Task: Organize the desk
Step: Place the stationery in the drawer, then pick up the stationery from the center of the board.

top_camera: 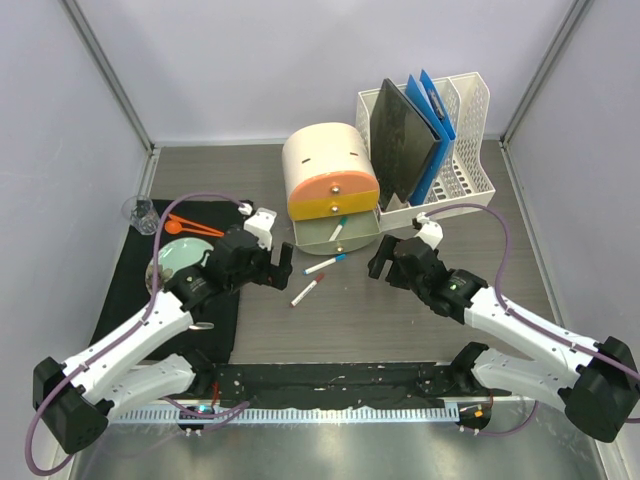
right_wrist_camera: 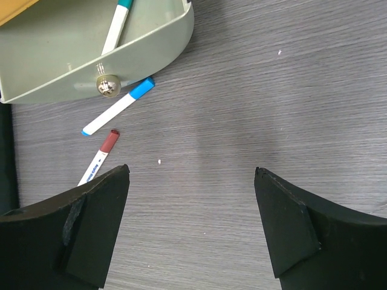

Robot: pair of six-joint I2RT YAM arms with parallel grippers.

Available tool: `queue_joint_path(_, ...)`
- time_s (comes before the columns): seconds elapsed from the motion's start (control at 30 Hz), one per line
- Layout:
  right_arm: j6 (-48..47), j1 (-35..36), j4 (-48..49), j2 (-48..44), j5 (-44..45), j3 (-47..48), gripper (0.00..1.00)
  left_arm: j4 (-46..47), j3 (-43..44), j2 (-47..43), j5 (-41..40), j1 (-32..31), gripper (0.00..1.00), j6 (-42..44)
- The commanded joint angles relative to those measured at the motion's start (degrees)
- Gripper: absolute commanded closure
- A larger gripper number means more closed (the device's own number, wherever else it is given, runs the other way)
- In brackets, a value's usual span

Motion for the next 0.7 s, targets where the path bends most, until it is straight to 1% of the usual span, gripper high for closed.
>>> queue_joint_path(0.0, 1.2, 0.2, 0.8, -1.0, 0.0, 1.6, 0.10, -0.6, 0.2, 0.0, -3.5, 0.2, 0.00, -4.9)
queue_joint_path(0.2, 1.7, 0.2, 0.8, -0.9, -0.2, 1.2, 0.09, -0.8, -3.1, -1.0, -3.3, 0.2, 0.00, -10.7)
queue_joint_path(0.37, 2.2, 0.2, 0.7, -1.3, -0.3, 0.8, 0.09, -3.1, -5.5, 0.9, -2.2, 0.3, 0.00, -14.9)
queue_joint_path(0.47, 2.0, 0.2, 0.8, -1.1, 0.5, 0.5, 0.09, -2.7, -5.7, 2.6, 0.5, 0.1, 0.00, -15.5)
queue_joint_path(0.6, 1.7, 0.2, 0.5, 0.2, 0.5, 1.1, 0.09, -0.4, -6.9, 4.7, 1.5, 0.1, 0.00, -16.5)
queue_joint_path(0.67, 1.9, 0.2, 0.4, 0.4, 0.4, 1.1, 0.09, 0.2, -6.7, 7.6, 2.0, -0.2, 0.00, -16.6)
